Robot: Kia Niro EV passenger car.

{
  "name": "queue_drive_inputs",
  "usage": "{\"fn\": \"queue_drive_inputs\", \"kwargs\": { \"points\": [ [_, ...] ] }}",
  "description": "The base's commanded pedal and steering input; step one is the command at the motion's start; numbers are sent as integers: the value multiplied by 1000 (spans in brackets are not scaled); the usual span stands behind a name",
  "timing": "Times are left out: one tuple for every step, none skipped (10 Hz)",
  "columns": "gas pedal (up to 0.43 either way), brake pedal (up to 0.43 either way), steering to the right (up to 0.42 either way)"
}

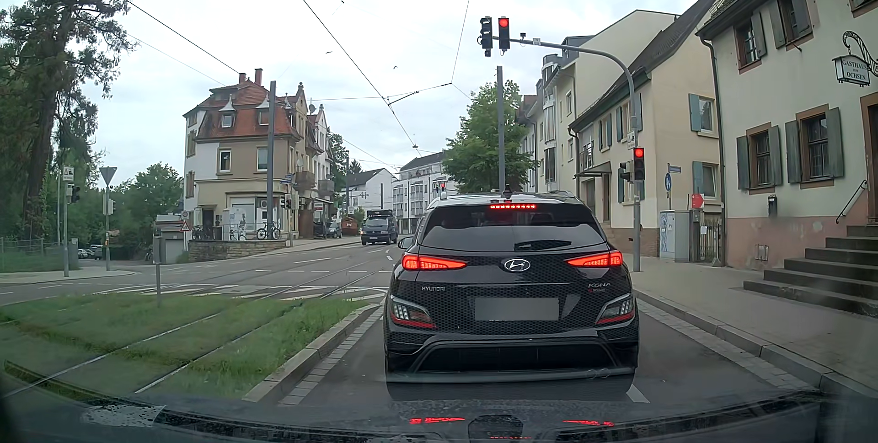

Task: Follow the waypoints while adhering to traffic rules and regulations

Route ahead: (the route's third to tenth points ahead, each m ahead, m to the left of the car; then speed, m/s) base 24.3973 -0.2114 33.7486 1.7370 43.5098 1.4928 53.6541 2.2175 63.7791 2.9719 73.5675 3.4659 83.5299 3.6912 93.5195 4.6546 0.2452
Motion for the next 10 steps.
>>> {"fn": "queue_drive_inputs", "kwargs": {
  "points": [
    [0,116,14],
    [0,110,13],
    [0,110,14],
    [0,116,14],
    [0,122,16],
    [0,146,17],
    [0,159,19],
    [0,159,18],
    [0,165,17],
    [0,177,16]
  ]
}}
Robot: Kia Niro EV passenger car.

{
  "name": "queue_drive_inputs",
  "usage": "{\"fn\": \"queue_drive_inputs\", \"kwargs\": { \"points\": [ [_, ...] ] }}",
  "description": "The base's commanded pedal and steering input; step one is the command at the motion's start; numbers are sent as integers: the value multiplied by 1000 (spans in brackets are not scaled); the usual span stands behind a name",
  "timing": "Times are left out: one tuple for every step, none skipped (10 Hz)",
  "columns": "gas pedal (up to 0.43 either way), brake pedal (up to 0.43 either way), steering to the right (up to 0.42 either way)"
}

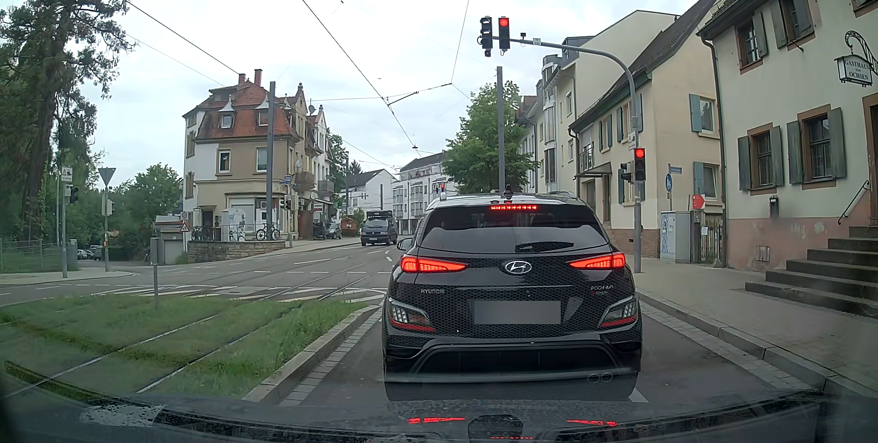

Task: Follow the waypoints while adhering to traffic rules and regulations

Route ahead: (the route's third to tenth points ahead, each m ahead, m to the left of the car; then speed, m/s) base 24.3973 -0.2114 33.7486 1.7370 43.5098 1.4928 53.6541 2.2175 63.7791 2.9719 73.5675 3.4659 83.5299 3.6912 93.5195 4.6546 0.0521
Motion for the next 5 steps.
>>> {"fn": "queue_drive_inputs", "kwargs": {
  "points": [
    [0,183,15],
    [0,195,15],
    [0,195,15],
    [0,201,15],
    [0,201,15]
  ]
}}
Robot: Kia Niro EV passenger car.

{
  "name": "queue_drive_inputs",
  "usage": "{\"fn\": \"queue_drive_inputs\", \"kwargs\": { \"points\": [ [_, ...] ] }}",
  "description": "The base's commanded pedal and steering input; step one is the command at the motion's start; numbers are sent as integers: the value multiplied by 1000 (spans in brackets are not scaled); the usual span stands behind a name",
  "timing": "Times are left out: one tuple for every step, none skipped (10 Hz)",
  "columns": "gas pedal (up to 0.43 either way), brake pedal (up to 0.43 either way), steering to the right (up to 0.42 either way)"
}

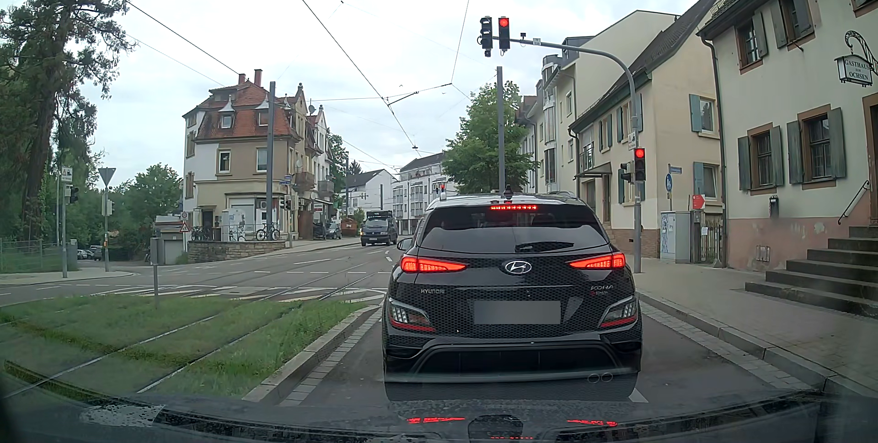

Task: Follow the waypoints while adhering to traffic rules and regulations

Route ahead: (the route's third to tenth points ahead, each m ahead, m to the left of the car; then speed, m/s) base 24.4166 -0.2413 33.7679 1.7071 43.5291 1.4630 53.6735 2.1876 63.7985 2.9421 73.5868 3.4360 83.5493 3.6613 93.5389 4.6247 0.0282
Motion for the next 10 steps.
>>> {"fn": "queue_drive_inputs", "kwargs": {
  "points": [
    [0,201,15],
    [0,207,15],
    [0,207,15],
    [0,207,15],
    [0,207,15],
    [0,207,15],
    [0,207,15],
    [0,201,15],
    [0,207,15],
    [0,207,15]
  ]
}}
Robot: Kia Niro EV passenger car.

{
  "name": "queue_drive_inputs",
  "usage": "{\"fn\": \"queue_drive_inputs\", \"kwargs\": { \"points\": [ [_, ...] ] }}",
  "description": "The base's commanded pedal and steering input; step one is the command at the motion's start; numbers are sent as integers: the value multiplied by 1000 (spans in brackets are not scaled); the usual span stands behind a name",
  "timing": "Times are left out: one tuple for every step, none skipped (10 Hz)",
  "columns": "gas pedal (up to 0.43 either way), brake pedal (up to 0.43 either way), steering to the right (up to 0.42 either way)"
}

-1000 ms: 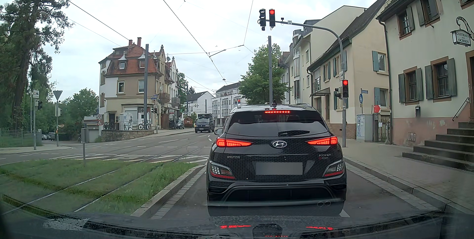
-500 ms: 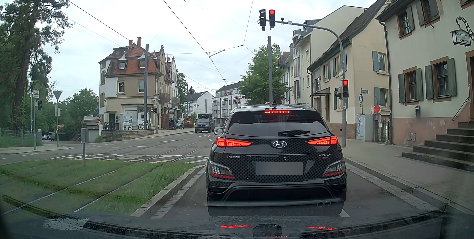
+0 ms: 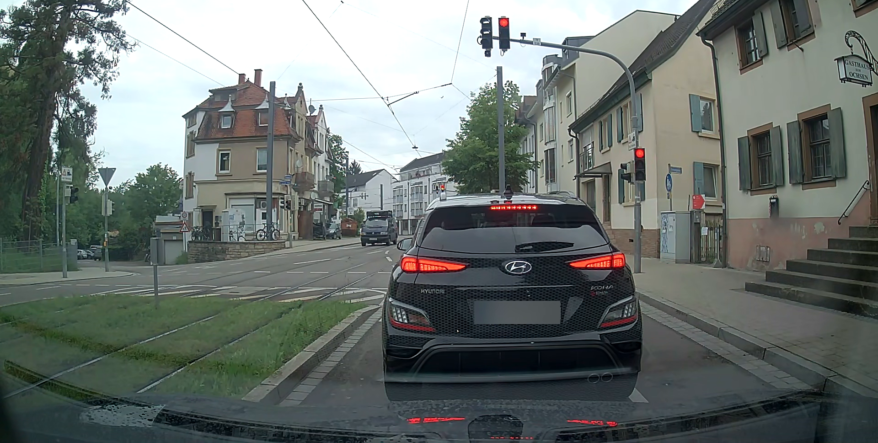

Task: Follow the waypoints while adhering to traffic rules and regulations

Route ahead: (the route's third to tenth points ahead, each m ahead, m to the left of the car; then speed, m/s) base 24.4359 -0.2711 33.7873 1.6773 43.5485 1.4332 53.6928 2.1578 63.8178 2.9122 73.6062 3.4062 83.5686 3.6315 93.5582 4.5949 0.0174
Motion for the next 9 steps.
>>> {"fn": "queue_drive_inputs", "kwargs": {
  "points": [
    [0,207,15],
    [0,207,15],
    [0,207,15],
    [0,207,14],
    [0,207,15],
    [0,213,15],
    [0,207,14],
    [0,207,15],
    [0,213,15]
  ]
}}
